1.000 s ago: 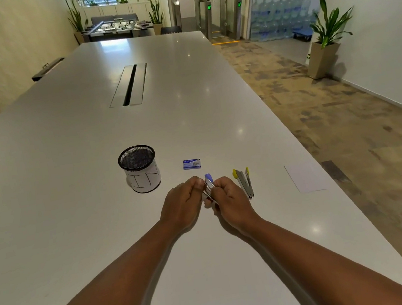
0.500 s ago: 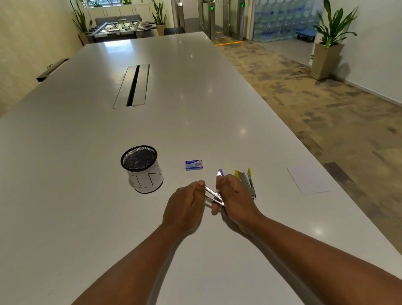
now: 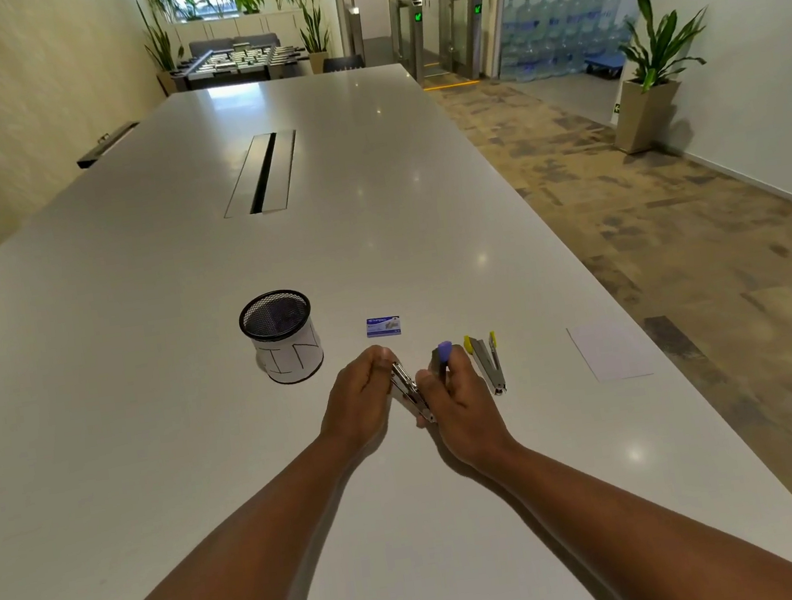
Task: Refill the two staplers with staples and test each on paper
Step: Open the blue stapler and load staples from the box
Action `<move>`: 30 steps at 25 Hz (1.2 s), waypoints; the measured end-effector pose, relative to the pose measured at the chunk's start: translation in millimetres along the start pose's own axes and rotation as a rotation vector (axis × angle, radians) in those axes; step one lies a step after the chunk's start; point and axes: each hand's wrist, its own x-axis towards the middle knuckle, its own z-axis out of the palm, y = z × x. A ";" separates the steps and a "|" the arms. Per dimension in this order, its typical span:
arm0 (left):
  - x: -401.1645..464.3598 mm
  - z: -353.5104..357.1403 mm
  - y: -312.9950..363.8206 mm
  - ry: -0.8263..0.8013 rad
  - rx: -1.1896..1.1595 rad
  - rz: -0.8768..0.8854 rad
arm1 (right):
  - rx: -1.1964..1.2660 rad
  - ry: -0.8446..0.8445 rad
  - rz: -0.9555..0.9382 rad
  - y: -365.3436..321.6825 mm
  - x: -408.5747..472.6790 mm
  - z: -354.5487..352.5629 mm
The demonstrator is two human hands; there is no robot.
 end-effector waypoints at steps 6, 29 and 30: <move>6.9 -4.5 -6.6 -0.018 -0.249 -0.174 | -0.168 0.023 -0.081 -4.2 -2.6 -0.7; 8.1 1.1 6.5 0.163 0.434 -0.043 | -0.526 0.204 -0.039 -8.1 -31.0 -6.6; 8.7 1.1 5.5 0.152 0.448 -0.056 | -0.590 0.191 -0.044 -8.9 -32.9 -6.2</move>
